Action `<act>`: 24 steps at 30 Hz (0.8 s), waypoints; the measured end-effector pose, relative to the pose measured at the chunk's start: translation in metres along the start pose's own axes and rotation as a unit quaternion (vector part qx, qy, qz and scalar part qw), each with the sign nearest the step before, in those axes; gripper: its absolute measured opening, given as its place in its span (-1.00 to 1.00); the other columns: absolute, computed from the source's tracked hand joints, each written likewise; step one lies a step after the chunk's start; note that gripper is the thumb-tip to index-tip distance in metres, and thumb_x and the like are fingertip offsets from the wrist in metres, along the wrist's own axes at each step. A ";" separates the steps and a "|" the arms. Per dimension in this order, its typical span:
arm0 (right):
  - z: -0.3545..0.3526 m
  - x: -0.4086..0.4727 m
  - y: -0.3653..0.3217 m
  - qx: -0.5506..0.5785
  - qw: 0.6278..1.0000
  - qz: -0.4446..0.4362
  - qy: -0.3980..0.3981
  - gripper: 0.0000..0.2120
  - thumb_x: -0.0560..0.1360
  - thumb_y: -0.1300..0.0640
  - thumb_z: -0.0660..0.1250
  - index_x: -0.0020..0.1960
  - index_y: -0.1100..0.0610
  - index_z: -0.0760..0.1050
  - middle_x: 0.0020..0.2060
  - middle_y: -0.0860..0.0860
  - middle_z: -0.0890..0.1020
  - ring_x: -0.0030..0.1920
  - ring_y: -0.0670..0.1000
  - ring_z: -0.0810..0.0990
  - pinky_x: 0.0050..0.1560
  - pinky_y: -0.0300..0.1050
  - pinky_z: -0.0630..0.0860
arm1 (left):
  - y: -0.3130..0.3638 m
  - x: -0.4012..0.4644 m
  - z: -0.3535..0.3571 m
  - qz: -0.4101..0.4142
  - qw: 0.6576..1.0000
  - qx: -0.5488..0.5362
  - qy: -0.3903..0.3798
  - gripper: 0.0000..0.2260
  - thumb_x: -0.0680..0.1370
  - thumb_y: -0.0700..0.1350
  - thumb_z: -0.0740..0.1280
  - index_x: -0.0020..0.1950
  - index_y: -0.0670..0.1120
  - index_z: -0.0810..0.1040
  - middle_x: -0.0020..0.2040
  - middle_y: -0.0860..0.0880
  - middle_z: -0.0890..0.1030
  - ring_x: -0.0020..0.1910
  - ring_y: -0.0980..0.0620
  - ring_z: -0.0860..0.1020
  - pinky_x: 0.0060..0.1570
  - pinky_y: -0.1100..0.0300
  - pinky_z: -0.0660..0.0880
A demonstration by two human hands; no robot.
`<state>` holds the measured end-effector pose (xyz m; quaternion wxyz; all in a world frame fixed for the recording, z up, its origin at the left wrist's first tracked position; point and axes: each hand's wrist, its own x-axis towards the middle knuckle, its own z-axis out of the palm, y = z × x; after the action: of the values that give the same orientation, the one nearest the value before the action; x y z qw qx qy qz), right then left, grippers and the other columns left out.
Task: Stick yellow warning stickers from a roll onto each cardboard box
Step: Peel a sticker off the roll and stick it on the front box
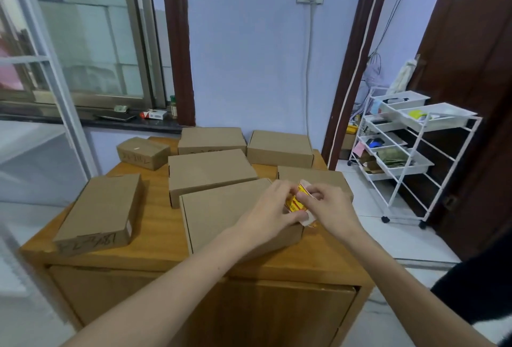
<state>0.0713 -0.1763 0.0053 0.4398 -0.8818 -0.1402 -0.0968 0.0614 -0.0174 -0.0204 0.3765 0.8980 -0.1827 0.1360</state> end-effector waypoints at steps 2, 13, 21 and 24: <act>0.002 -0.002 -0.004 0.032 0.999 0.002 -0.005 -0.71 0.48 -0.02 0.37 0.19 -0.07 0.49 -0.11 -0.05 0.65 -0.05 -0.07 0.60 -0.12 -0.15 0.51 | -0.005 0.001 -0.001 0.011 1.000 0.003 0.008 -0.74 0.51 0.01 0.44 0.11 -0.01 0.47 0.04 0.02 0.50 -0.01 0.12 0.44 -0.03 0.24 0.40; 0.004 -0.003 -0.014 -0.003 0.994 -0.031 -0.102 -0.66 0.53 0.06 0.30 0.29 -0.06 0.41 0.07 0.01 0.65 0.05 -0.05 0.61 0.00 -0.14 0.60 | -0.021 -0.005 -0.022 -0.033 0.998 -0.045 0.011 -0.73 0.55 0.04 0.39 0.22 0.00 0.53 0.15 0.08 0.61 0.13 0.15 0.57 0.15 0.16 0.56; 0.015 -0.005 -0.013 -0.083 0.988 -0.077 -0.107 -0.85 0.52 0.01 0.32 0.08 -0.07 0.48 0.07 -0.10 0.61 0.10 -0.11 0.55 0.00 -0.20 0.51 | -0.030 -0.006 -0.022 -0.074 0.995 -0.044 0.047 -0.71 0.48 0.21 0.38 0.03 0.03 0.64 -0.08 0.10 0.67 -0.06 0.20 0.61 0.00 0.08 0.59; 0.016 -0.006 -0.013 -0.104 0.986 -0.078 -0.107 -0.92 0.51 -0.02 0.32 -0.09 -0.11 0.42 -0.02 -0.08 0.64 0.00 -0.10 0.58 -0.09 -0.12 0.57 | -0.025 -0.008 -0.026 -0.077 0.995 -0.031 0.045 -0.71 0.49 0.17 0.40 0.04 -0.01 0.66 -0.09 0.09 0.67 -0.09 0.20 0.60 -0.05 0.16 0.57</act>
<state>0.0616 -0.1568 0.0037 0.3191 -0.9145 -0.2438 -0.0498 0.0625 0.0193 -0.0213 0.4212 0.8903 -0.0995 0.1412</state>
